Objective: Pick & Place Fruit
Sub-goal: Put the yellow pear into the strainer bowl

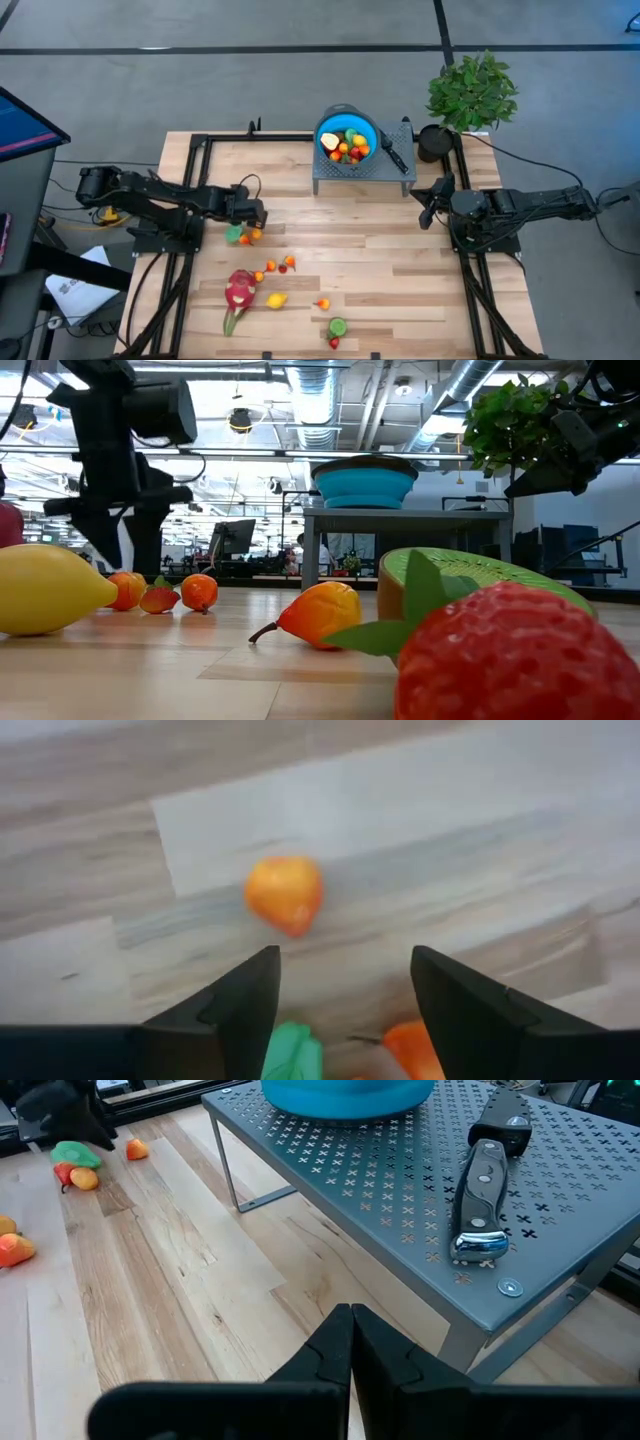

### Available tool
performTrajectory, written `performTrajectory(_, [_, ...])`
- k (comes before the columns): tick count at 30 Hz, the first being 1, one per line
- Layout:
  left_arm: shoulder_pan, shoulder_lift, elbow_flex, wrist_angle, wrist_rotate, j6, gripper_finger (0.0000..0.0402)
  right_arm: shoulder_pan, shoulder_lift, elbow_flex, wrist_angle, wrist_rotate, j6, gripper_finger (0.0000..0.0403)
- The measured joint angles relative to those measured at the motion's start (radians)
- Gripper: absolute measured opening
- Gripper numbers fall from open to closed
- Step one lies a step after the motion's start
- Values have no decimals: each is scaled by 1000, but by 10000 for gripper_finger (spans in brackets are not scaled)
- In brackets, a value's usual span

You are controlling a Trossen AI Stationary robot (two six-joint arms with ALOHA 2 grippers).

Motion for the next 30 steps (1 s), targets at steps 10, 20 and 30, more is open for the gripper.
performTrajectory(10, [42, -70, 0, 5, -119, 0, 220, 0, 0, 0, 0, 0, 0, 0])
performTrajectory(20, [60, -61, -33, 17, -121, -3, 216, 0, 0, 0, -1, 0, 0, 0])
performTrajectory(30, [60, -61, -149, 183, -114, -39, 214, 0, 0, 0, -1, 0, 0, 0])
